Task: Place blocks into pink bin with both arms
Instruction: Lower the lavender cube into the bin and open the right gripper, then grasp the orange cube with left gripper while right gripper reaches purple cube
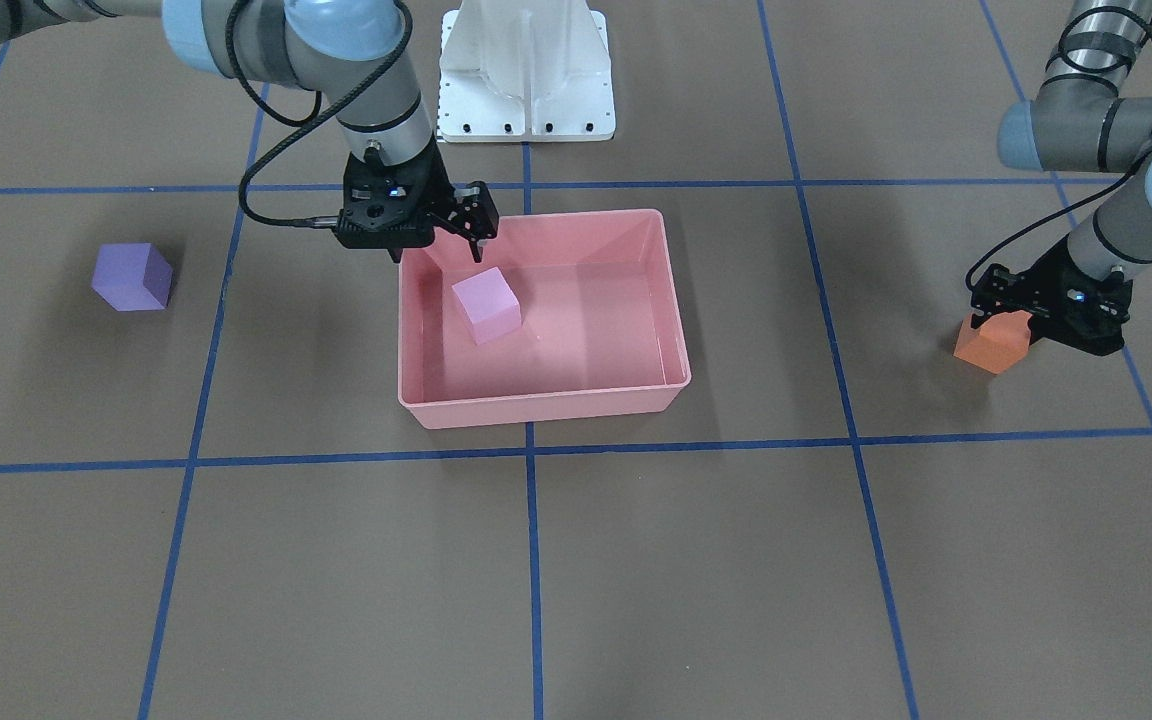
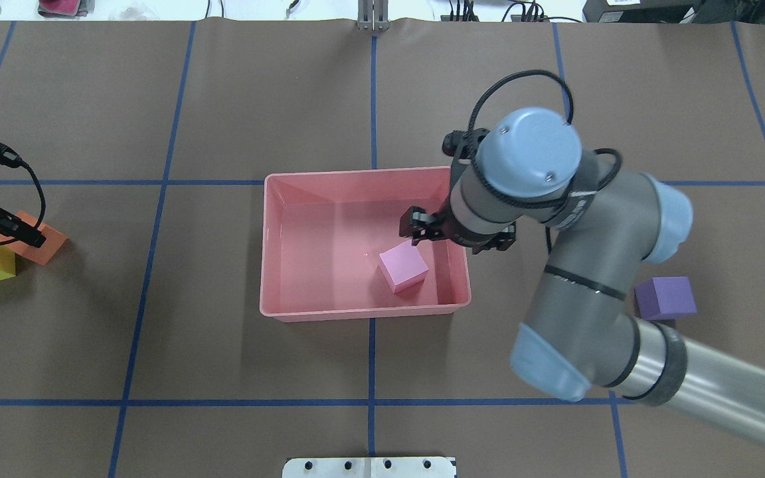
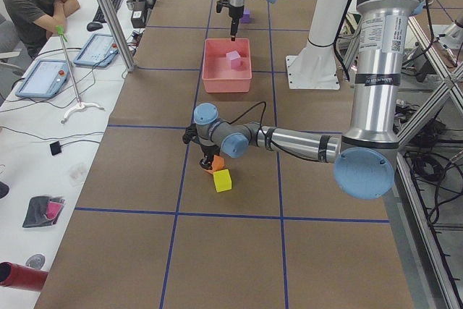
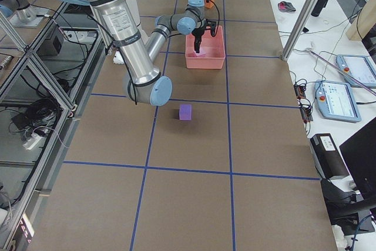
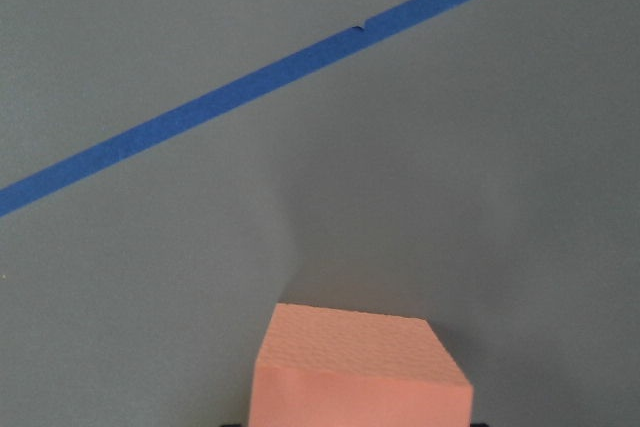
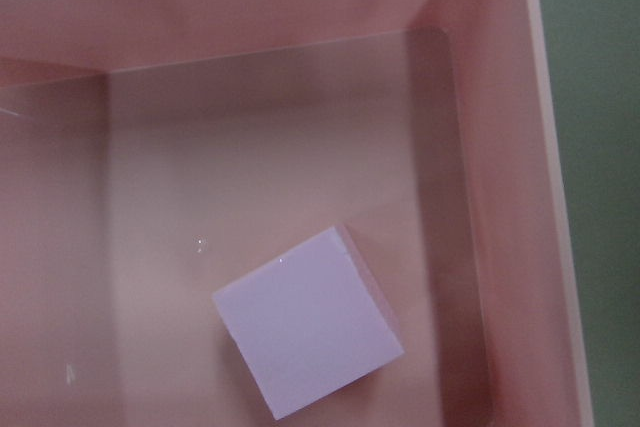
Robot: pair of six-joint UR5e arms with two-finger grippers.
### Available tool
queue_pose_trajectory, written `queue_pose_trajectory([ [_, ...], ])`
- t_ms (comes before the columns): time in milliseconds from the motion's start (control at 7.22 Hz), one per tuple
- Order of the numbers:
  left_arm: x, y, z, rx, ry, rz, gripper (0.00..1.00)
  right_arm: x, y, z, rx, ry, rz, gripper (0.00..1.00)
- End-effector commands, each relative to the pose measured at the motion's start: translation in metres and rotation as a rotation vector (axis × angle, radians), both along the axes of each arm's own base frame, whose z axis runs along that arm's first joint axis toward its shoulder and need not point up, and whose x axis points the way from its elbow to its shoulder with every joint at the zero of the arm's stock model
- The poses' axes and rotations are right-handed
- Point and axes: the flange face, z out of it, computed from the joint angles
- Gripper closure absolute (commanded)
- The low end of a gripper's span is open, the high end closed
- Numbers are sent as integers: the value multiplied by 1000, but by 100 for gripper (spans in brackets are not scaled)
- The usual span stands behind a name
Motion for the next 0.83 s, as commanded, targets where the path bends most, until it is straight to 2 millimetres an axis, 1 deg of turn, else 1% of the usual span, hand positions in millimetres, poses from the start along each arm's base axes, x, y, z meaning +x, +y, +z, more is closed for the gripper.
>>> queue_pose_trajectory([
  [0, 6, -4, -25, -3, 44, -2, 90, 108, -18, 50, -38, -4, 39, 1],
  [138, 13, -5, -51, -76, 114, -28, 91, 141, -12, 94, -61, 47, 58, 1],
  [277, 22, -14, -95, -123, 174, -67, 91, 159, -1, 133, -65, 109, 45, 1],
  [415, 29, -24, -153, -174, 218, -93, 91, 175, 6, 165, -48, 161, 4, 1],
  [554, 35, -31, -217, -231, 229, -119, 91, 191, 12, 197, -23, 212, -52, 1],
  [692, 41, -40, -276, -267, 242, -159, 91, 198, 16, 219, -8, 224, -74, 1],
])
